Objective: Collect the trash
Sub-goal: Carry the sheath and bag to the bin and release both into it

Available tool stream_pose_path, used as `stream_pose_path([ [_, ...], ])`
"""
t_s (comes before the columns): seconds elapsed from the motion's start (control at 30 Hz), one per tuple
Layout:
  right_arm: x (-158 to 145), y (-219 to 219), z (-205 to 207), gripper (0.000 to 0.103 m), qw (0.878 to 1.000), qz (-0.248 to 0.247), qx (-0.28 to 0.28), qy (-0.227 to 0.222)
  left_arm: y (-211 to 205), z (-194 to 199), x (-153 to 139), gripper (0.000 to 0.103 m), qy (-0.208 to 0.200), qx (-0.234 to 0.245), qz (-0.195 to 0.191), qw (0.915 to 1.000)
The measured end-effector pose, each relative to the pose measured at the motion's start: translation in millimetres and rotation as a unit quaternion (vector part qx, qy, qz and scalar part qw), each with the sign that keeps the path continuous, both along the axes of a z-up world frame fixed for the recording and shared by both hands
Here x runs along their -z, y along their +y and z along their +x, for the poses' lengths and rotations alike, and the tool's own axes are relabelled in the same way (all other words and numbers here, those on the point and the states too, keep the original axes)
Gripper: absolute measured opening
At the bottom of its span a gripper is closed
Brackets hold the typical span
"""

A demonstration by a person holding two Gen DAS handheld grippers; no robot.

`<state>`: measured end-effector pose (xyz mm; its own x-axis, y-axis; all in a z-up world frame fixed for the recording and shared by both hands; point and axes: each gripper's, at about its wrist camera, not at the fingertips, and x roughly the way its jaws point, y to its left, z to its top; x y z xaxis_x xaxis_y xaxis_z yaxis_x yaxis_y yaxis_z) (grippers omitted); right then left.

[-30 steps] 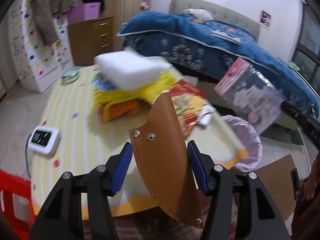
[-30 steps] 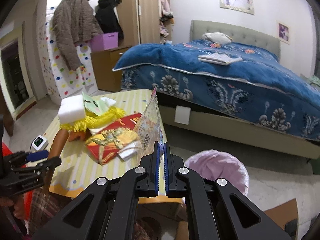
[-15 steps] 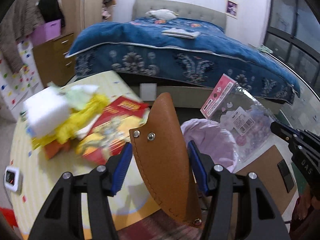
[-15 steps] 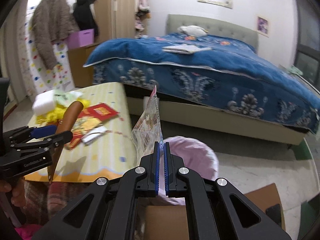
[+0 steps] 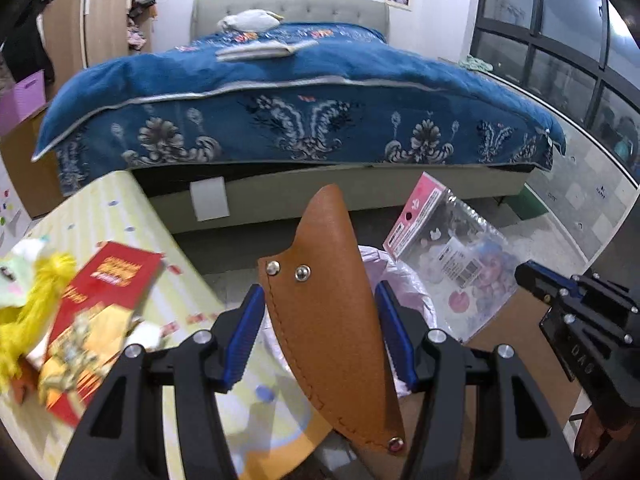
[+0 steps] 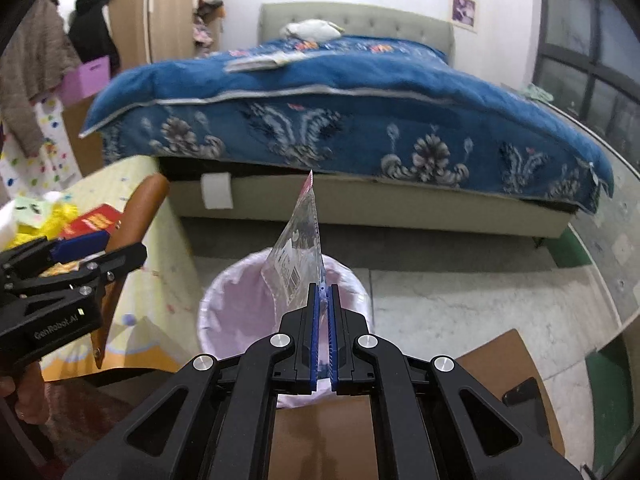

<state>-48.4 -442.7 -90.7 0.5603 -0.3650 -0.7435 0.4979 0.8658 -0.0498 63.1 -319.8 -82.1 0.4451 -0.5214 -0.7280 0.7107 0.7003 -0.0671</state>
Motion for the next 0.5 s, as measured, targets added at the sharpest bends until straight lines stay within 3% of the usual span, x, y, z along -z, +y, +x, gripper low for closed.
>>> stream_pose_path([
  [0.17,24.7,-17.0,19.4,0.007,1.000,0.020,0.003,0.022,-24.2,17.8,17.7,0.059,0.027,0.007,0.008,0.9996],
  [0.23,33.7,-20.0,27.3,0.011,0.999,0.028,-0.003,0.036,-26.3,24.4,19.6,0.072,0.035,0.002,0.007,0.9993],
  [0.27,36.3,-20.7,28.6,0.019,0.999,0.035,-0.006,0.035,-24.2,26.1,18.6,0.074,0.034,-0.002,0.003,0.9994],
  [0.37,34.1,-20.3,23.3,0.033,0.999,0.039,0.002,0.027,-12.9,29.9,12.9,0.076,0.025,-0.016,0.001,0.9996],
  [0.5,19.2,-18.5,8.2,0.033,0.998,0.055,0.008,0.001,11.0,29.6,2.8,0.076,0.010,-0.043,0.001,0.9990],
])
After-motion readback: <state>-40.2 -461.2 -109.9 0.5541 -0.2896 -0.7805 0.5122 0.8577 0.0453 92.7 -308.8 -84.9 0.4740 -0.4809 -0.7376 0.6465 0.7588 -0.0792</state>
